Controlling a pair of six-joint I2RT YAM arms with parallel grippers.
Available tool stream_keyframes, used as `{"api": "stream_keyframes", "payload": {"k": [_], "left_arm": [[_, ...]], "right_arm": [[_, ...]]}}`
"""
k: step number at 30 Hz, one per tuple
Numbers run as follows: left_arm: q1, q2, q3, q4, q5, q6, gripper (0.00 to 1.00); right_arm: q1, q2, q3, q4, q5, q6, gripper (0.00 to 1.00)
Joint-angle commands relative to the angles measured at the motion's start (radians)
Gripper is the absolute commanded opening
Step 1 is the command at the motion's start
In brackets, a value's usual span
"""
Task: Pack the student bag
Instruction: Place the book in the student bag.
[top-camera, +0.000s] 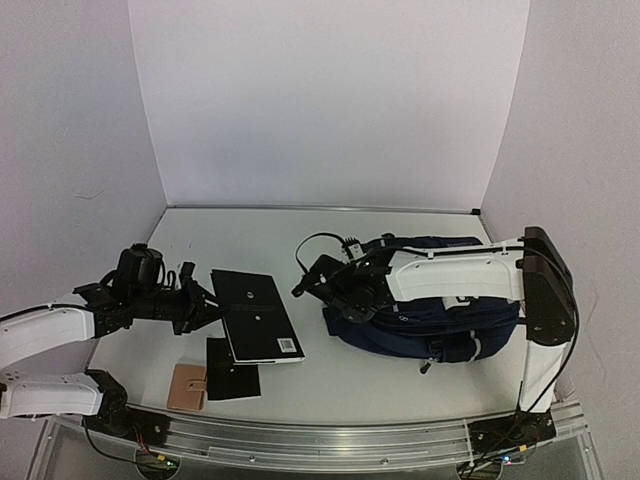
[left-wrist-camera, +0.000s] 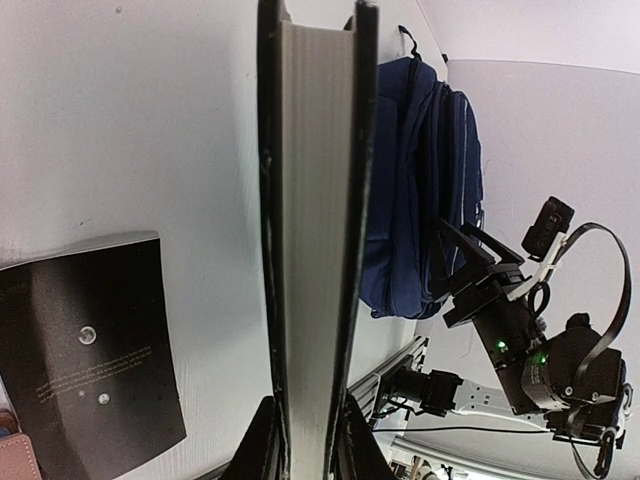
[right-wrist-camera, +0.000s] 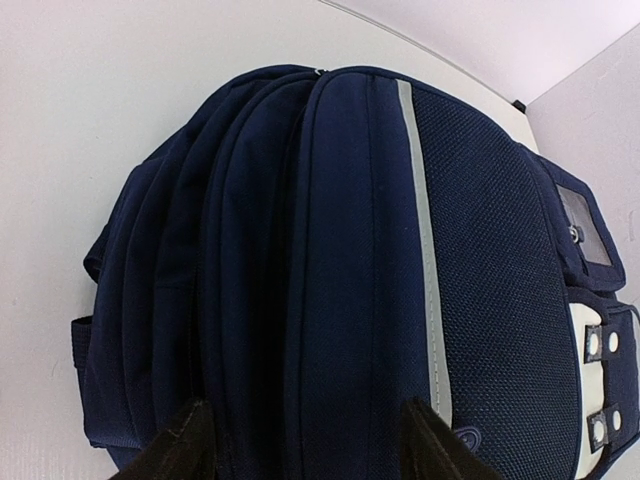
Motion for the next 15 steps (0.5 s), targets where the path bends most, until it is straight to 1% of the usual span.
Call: {"api": "stream_keyframes", "payload": {"k": [1,2,5,10,11,15], "left_arm": [[0.006,-0.054,0.035,0.081,0.040,0.001,0.00],[0.006,-0.055,0.034,0.080,0.039,0.000,0.00],[0.006,-0.055,0.033,0.080,0.039,-0.002,0.00],[0.006,-0.064,0.035,0.071,0.042,-0.002,0.00],[0.006,-0.069,0.035,0.066,0.040,-0.002,0.00],[0.005,-0.095,0.028,0.051,0.027,-0.003,0.00]], "right_arm": [[-0.025,-0.061,-0.018,0.009,0.001,-0.024,0.53],[-0.031,-0.071,-0.029,0.021,-0.012,-0.028,0.50],[-0.058,-0.089,-0.068,0.064,-0.053,-0.041,0.35],[-0.074,-0.105,-0.100,0.103,-0.081,-0.049,0.04],[-0.074,-0.113,-0.099,0.105,-0.089,-0.048,0.01],[-0.075,-0.165,-0.088,0.143,-0.171,-0.065,0.00]]}}
